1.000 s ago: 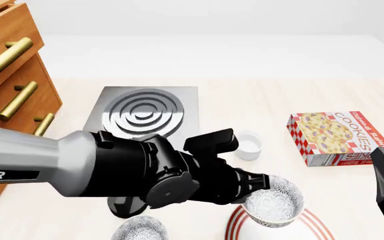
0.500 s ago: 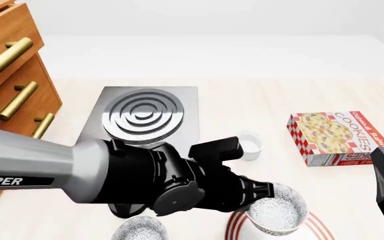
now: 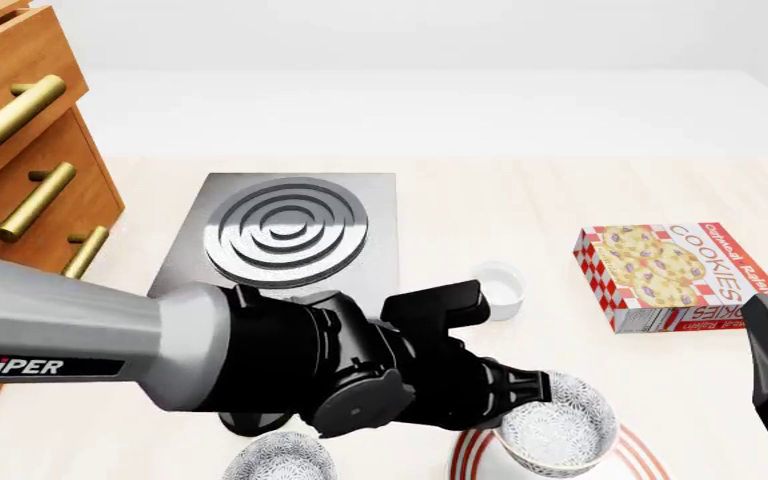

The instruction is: Pick the akita bowl on the wooden cabinet and place it on the plate.

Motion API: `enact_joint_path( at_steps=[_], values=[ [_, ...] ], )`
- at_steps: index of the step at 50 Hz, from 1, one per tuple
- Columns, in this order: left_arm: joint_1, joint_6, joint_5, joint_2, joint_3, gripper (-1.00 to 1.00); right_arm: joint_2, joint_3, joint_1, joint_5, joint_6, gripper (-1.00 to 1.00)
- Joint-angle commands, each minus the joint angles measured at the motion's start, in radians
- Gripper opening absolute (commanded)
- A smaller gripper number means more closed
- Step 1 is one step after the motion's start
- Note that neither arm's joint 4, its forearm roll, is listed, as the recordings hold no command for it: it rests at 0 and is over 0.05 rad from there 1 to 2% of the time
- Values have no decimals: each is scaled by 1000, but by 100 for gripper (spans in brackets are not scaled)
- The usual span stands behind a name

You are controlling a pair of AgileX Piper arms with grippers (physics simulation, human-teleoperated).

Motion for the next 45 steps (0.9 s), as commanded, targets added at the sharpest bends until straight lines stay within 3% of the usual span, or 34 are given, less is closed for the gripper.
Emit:
enact_joint_path(
  at_steps=[1,45],
  values=[
    [3,2,-4,1,-4,-100,0,0,0,0,0,100],
    [-8,-19,-35,23,11,-100,0,0,0,0,0,100]
  ],
)
